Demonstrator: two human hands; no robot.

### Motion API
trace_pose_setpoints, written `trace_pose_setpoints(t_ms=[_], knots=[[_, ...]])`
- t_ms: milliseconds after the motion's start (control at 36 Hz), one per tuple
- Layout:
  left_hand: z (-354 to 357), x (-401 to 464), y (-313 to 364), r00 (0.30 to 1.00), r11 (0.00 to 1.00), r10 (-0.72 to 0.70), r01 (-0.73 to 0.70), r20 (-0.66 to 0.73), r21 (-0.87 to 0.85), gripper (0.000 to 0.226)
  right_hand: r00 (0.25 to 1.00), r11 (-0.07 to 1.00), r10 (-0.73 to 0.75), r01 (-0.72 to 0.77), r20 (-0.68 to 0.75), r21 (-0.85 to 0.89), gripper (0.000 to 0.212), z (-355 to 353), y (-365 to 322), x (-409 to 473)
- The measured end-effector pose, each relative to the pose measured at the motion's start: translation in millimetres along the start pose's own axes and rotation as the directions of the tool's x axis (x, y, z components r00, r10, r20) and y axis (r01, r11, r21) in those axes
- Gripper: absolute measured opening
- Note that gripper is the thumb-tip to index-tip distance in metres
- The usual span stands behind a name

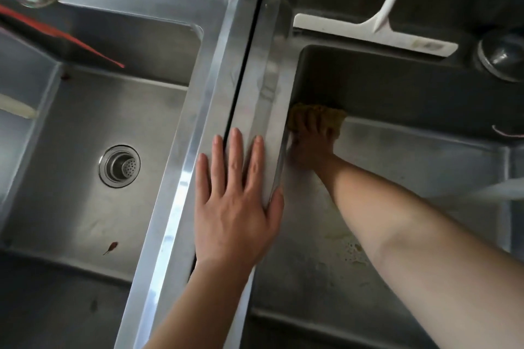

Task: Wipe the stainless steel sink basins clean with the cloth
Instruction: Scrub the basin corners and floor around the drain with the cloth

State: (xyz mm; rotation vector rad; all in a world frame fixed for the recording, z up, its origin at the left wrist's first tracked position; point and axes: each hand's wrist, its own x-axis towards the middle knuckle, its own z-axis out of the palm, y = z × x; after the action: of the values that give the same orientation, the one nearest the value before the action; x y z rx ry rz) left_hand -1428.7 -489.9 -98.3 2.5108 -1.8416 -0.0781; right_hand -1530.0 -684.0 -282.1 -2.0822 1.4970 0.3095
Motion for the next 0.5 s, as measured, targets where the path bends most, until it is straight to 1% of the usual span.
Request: trace_pose_setpoints(t_ms=[83,167,222,306,417,500], knots=[[0,1,0,1.0,1.0,-0.004,0.004,-0.014,-0.008,0.073,1.0,1.0,-0.006,0.006,0.029,-0.018,0.079,6,-4,-5],[0,0,-1,1.0,1.0,-0.002,0.001,-0.021,-0.012,0.073,0.994,0.994,-0.056,0.064,0.091,-0.086,0.085,13,2,-24],[0,0,-1,1.0,1.0,-0.003,0.003,-0.023,-0.012,0.073,0.991,0.993,-0.072,0.083,0.117,-0.089,0.087,22,7,-48],[-1,1,0,1.0,1.0,-0.014,0.013,-0.02,-0.012,0.073,0.991,0.993,-0.09,0.098,0.1,-0.072,0.083,46,11,-95],[-3,2,1,1.0,1.0,-0.011,0.011,-0.01,-0.003,0.074,0.994,0.994,-0.029,0.039,0.102,-0.098,0.074,79,10,-160],[-4,1,1,1.0,1.0,-0.015,0.015,0.003,0.003,0.073,0.998,0.993,-0.047,0.05,0.029,-0.107,0.068,103,9,-203]])
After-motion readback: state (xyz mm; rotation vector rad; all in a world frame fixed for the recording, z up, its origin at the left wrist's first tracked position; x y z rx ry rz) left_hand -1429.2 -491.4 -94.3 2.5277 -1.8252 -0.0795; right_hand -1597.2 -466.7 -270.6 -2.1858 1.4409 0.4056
